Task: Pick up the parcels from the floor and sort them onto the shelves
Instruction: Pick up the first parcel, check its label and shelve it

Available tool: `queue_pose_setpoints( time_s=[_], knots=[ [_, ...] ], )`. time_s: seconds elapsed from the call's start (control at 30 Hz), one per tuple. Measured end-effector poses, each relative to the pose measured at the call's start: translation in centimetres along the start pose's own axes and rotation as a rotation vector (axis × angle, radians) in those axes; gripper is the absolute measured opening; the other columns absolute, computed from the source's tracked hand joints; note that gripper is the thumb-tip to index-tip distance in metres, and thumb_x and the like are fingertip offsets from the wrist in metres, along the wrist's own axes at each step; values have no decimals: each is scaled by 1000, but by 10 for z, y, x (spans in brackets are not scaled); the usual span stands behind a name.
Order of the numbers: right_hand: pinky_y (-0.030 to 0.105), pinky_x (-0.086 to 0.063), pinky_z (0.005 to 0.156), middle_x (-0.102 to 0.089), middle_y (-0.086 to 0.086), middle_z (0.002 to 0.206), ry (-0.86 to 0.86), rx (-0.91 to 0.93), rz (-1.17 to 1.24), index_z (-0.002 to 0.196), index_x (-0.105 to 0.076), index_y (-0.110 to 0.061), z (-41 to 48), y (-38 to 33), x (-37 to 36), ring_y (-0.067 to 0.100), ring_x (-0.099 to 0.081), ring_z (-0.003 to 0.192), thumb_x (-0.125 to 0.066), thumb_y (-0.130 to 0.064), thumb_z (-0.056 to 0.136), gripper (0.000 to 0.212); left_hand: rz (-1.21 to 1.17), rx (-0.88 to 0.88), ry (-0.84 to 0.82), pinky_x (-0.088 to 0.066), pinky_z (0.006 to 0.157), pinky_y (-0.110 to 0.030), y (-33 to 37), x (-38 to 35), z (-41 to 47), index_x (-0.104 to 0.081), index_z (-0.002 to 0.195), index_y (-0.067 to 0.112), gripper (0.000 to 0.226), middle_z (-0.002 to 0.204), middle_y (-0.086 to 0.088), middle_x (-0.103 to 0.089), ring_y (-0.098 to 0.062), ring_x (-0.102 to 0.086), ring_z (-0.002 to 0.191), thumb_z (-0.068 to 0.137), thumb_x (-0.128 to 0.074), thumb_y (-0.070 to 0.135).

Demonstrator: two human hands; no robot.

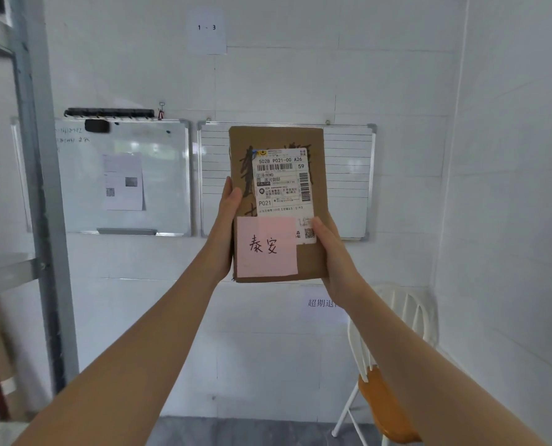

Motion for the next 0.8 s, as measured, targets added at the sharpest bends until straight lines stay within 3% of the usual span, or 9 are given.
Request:
queue_pose_setpoints(
  time_s=[0.13, 0.23, 0.47, 0.57, 0.7, 0.8],
  knots=[
    [27, -58, 78, -69, -7, 116, -33, 2, 15, 141, -40, -30, 8, -1, -6, 8, -70, 98, -54, -36, 85, 58, 35, -57, 19, -54, 89, -38, 7, 15, -2, -34, 144, 34, 100, 135, -5, -60, -27, -62, 116, 55, -56, 74],
    [22, -58, 67, -71, -10, 104, -61, -34, 63, 140, -41, -27, 18, -3, -20, 4, -72, 84, -49, -29, 94, 47, 92, -127, 99, -36, 107, -54, 14, 35, -8, -32, 144, 37, 93, 135, 1, -59, -25, -56, 123, 60, -56, 71],
    [22, -58, 69, -67, -6, 113, -316, -100, 196, 144, -35, -27, 14, 12, -101, 4, -72, 86, -42, -30, 97, 48, 179, -163, 305, -31, 111, -55, 47, 100, -76, -36, 142, 36, 92, 135, 3, -60, -26, -51, 127, 61, -61, 72],
    [25, -59, 69, -67, -2, 118, -459, -156, 321, 146, -33, -28, -2, 20, -150, 8, -72, 88, -45, -28, 96, 51, 223, -191, 429, -37, 107, -54, 70, 119, -135, -40, 142, 27, 102, 133, -4, -61, -27, -56, 123, 54, -69, 72],
    [28, -59, 71, -67, 1, 120, -676, -226, 456, 144, -38, -25, -49, 15, -219, 12, -72, 91, -47, -30, 95, 50, 277, -232, 631, -37, 109, -52, 108, 129, -231, -42, 141, 22, 89, 135, -7, -60, -26, -57, 122, 65, -65, 61],
    [30, -59, 72, -65, 6, 126, -830, -279, 582, 147, -34, -25, -95, 0, -270, 15, -71, 96, -52, -31, 92, 58, 342, -276, 761, -48, 100, -43, 144, 120, -309, -40, 143, 19, 102, 138, -11, -56, -29, -56, 123, 57, -73, 62]
  ],
)
Point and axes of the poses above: each hand's wrist, its own z-axis towards the middle knuckle, its own x-axis out of the back of the hand, y = z × x, the point moved 3 cm from there along z, towards the middle knuckle
